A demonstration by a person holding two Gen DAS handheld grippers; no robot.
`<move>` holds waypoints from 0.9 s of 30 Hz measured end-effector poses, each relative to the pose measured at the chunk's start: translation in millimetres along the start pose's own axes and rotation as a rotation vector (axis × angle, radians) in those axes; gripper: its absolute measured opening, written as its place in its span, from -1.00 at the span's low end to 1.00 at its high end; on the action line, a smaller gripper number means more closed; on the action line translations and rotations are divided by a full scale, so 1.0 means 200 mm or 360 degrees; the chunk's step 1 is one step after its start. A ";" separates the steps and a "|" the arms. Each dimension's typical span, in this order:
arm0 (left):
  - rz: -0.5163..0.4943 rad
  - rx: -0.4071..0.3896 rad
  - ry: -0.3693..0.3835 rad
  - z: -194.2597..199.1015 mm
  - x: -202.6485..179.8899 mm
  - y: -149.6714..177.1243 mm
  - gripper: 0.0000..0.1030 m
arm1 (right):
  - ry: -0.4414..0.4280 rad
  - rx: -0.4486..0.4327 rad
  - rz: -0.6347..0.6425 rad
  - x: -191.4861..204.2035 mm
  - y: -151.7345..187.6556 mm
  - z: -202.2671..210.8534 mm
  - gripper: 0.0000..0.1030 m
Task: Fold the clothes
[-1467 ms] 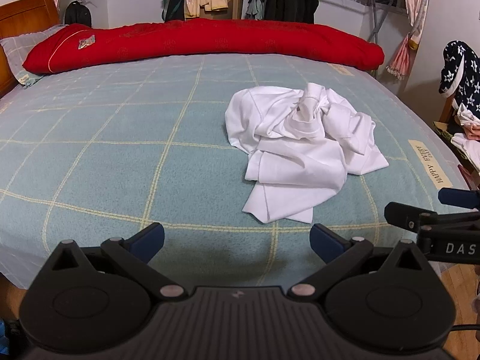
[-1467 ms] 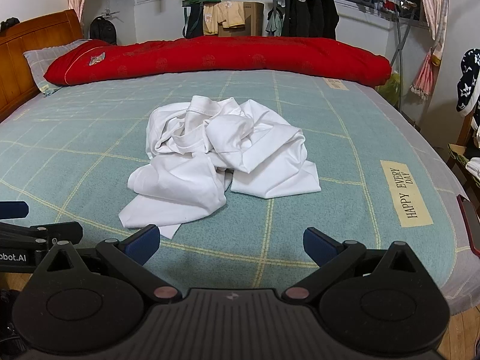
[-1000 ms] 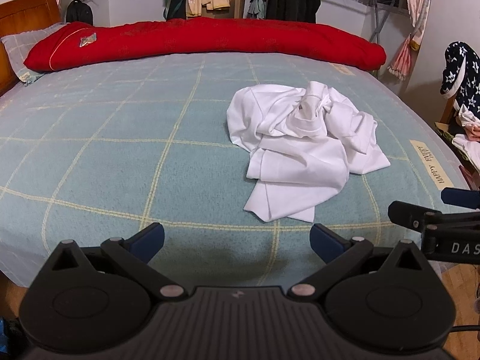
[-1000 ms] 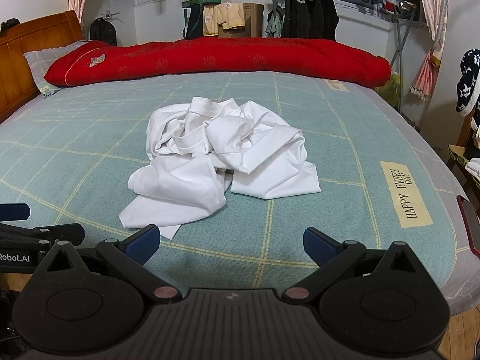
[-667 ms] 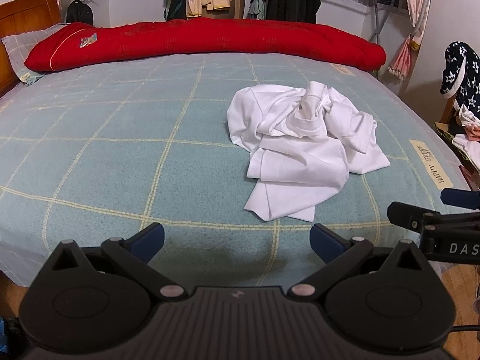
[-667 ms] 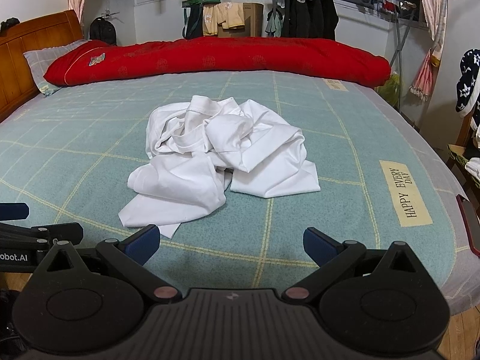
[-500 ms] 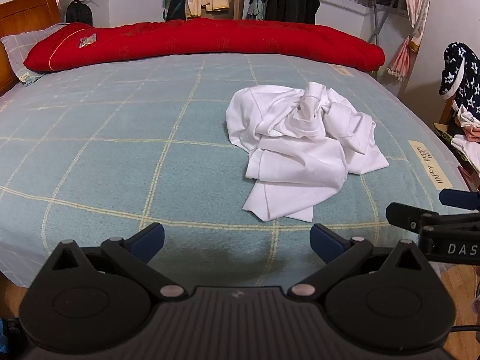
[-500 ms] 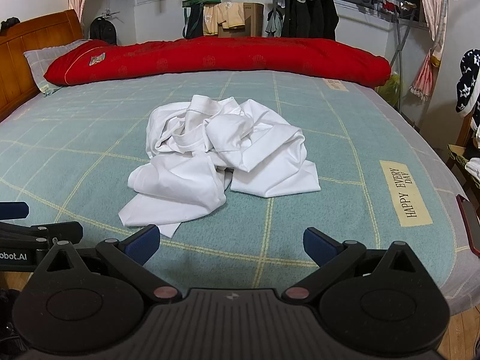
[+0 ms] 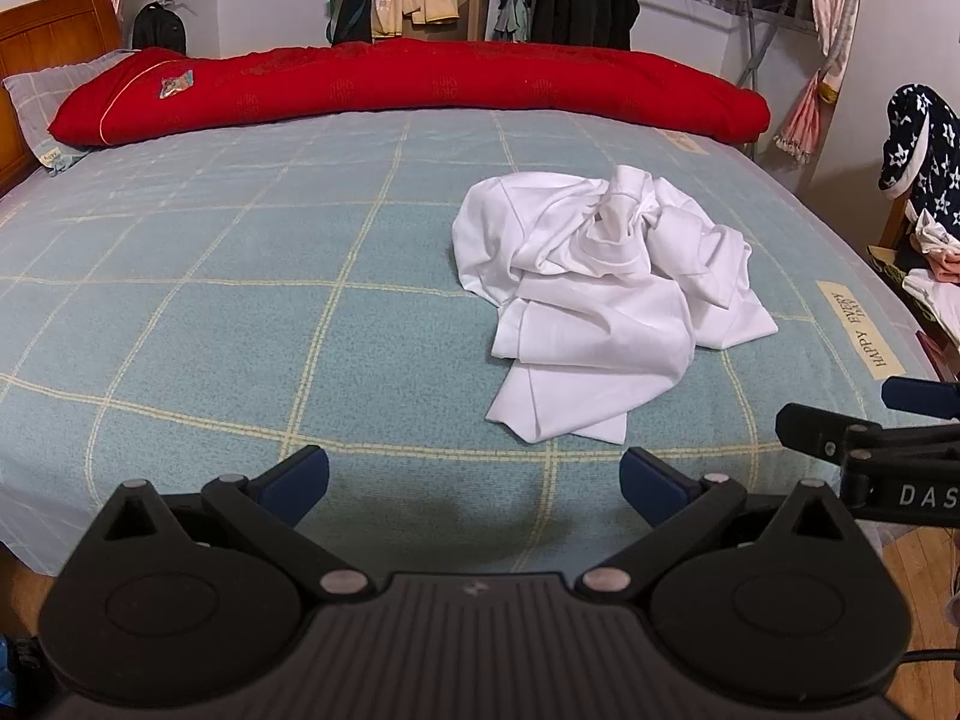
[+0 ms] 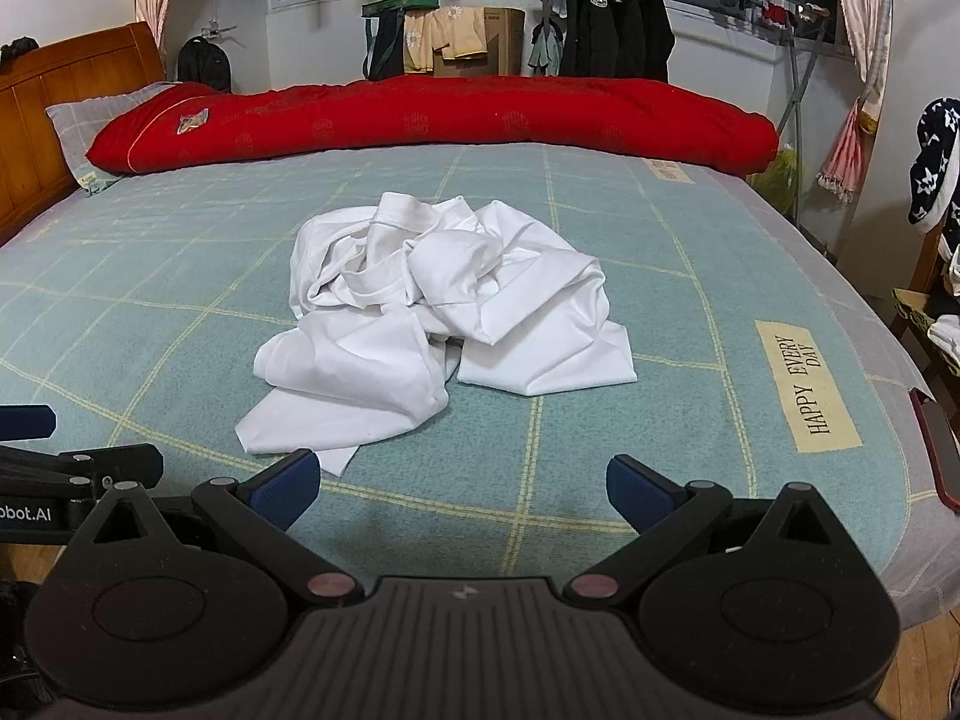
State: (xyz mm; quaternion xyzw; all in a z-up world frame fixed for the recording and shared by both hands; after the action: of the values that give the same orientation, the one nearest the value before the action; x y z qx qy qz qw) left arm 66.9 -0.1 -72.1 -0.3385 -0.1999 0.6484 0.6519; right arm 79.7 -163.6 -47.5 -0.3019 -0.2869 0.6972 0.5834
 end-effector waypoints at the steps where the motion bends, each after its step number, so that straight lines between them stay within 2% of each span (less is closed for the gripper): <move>1: 0.0001 -0.0001 0.0000 0.00 0.00 0.00 0.99 | 0.0000 -0.0001 0.0000 0.00 0.00 0.00 1.00; 14: 0.0011 -0.0070 -0.0018 0.03 0.01 -0.03 0.99 | 0.0000 0.0001 0.0003 0.00 0.00 0.00 1.00; 27: -0.0016 -0.0040 -0.0005 -0.01 0.00 -0.03 0.99 | 0.0002 0.0009 0.0010 -0.01 -0.01 -0.02 1.00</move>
State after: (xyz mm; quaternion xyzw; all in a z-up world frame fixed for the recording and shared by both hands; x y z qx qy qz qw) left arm 73.0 -0.3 -70.1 -0.3447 -0.2108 0.6432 0.6504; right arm 84.8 -164.8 -49.1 -0.3017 -0.2837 0.6997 0.5821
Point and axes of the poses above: each gripper's, at about its wrist camera, not at the fingertips, and z roughly against the way its jaws point, x to its left, y to its underside, the point moved 10 cm from there along -z, roughly the way its jaws point, and after that the axes turned 9 degrees about y, right-handed, at the moved point
